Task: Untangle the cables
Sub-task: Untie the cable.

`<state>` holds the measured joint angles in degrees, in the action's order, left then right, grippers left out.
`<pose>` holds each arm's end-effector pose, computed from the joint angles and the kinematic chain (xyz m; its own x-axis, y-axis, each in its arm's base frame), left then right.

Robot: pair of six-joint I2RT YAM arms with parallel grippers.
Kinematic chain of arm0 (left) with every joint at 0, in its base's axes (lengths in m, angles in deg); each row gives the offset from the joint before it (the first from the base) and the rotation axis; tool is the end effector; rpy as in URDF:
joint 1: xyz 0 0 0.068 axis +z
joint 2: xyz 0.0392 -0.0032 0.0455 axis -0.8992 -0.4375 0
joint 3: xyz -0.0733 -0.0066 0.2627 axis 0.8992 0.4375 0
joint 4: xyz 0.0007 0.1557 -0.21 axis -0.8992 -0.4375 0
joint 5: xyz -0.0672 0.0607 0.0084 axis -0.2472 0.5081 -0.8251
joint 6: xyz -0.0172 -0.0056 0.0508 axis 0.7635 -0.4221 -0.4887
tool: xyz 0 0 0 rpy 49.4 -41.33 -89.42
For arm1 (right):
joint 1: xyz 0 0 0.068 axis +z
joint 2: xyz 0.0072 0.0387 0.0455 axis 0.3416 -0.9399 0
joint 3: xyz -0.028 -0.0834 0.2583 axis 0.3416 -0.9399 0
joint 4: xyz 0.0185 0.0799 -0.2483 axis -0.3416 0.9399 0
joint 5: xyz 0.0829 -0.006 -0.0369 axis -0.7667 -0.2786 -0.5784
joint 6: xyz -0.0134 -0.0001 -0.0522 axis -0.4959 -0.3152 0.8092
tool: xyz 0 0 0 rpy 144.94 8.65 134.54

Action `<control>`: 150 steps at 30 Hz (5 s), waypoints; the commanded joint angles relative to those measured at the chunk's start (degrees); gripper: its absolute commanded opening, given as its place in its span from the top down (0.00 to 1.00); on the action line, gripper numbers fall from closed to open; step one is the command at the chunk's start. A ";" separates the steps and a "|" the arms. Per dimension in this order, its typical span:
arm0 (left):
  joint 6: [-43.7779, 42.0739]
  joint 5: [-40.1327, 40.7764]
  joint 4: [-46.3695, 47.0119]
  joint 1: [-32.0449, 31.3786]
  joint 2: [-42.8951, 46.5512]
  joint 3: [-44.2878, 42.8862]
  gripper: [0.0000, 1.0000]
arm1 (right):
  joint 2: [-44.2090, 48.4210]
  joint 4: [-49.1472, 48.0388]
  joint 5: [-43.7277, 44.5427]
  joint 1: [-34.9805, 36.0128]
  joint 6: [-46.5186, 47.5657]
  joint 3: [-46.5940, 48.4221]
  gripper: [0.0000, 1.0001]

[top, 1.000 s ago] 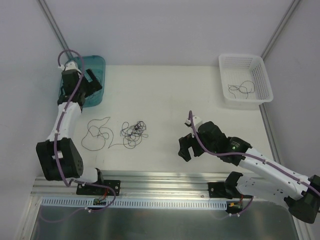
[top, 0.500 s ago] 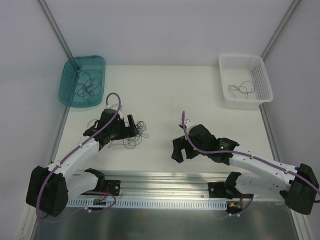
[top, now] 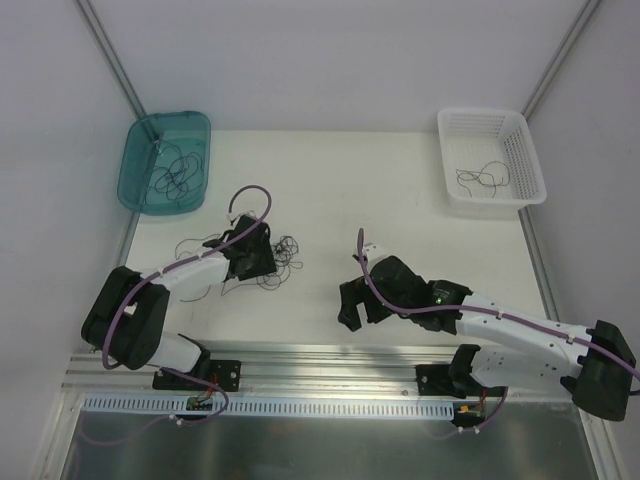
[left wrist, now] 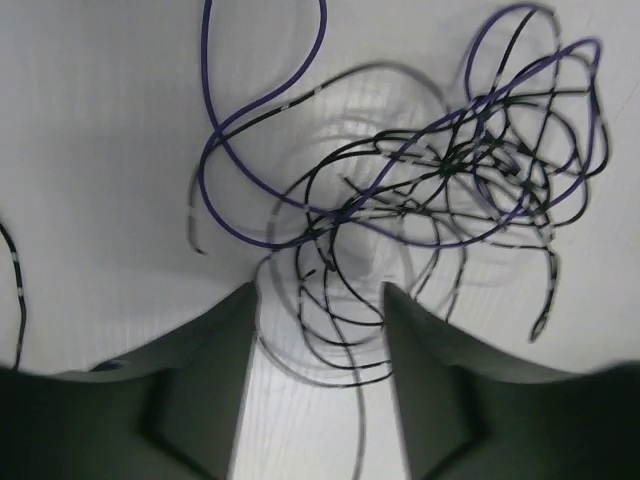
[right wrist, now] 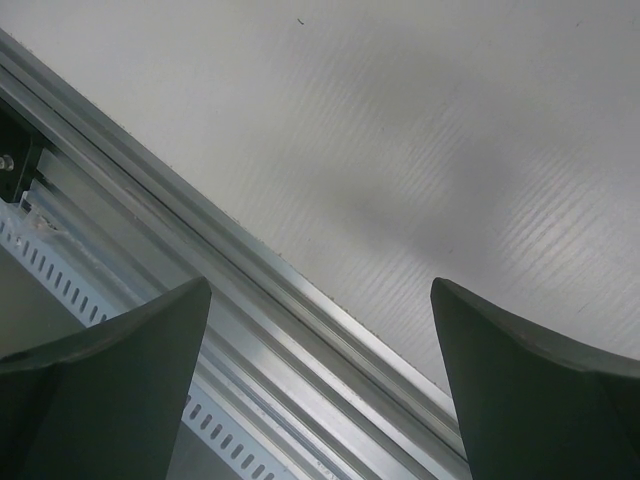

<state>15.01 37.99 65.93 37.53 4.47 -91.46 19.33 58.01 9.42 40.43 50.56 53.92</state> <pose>0.2377 -0.1133 0.1693 -0.7890 -0.2701 -0.5518 -0.1314 0.9516 -0.2778 0.1089 0.1889 0.2408 -0.5172 -0.4052 -0.7539 -0.7493 0.6401 0.1700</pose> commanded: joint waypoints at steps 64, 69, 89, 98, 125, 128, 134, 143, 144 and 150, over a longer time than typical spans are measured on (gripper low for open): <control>-5.02 -23.64 -0.27 -5.56 33.89 3.24 1.00 | 10.99 15.26 16.97 -14.43 0.40 8.90 0.99; -6.17 -21.59 -1.39 -5.56 33.36 4.10 1.00 | 8.33 12.26 12.11 -14.43 -1.45 7.22 0.99; 0.95 -18.23 4.82 -17.15 19.22 0.25 0.13 | 2.62 14.11 5.42 -8.38 9.18 13.98 0.99; 4.02 -11.38 7.20 -21.11 17.53 0.94 0.15 | 2.80 16.74 9.81 -4.33 9.02 21.56 0.99; -13.64 -22.62 7.20 -24.01 -7.32 -11.79 0.41 | -0.80 -4.69 0.97 -7.92 2.15 0.81 0.42; -13.81 -22.89 7.12 -24.45 -8.82 -11.79 0.47 | -3.87 -8.65 -1.68 -9.16 2.24 -0.24 0.44; -13.37 -21.66 7.38 -24.72 -10.40 -10.48 0.56 | -8.80 -15.06 -9.33 -11.62 1.89 -2.18 0.46; -13.90 -20.16 7.99 -24.63 -10.94 -9.60 1.00 | -16.79 -21.49 -14.00 -12.06 2.86 -2.09 0.48; -13.90 -19.90 7.99 -24.63 -10.59 -9.42 1.00 | -17.41 -21.31 -13.74 -12.24 2.60 -1.66 0.49; -14.25 -20.69 9.22 -24.63 -7.78 -7.58 1.00 | -18.47 -22.54 -12.77 -13.73 1.63 -2.27 0.53</control>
<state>1.72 17.20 73.58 13.71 -6.10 -100.27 0.93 39.08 -2.62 27.45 52.31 51.78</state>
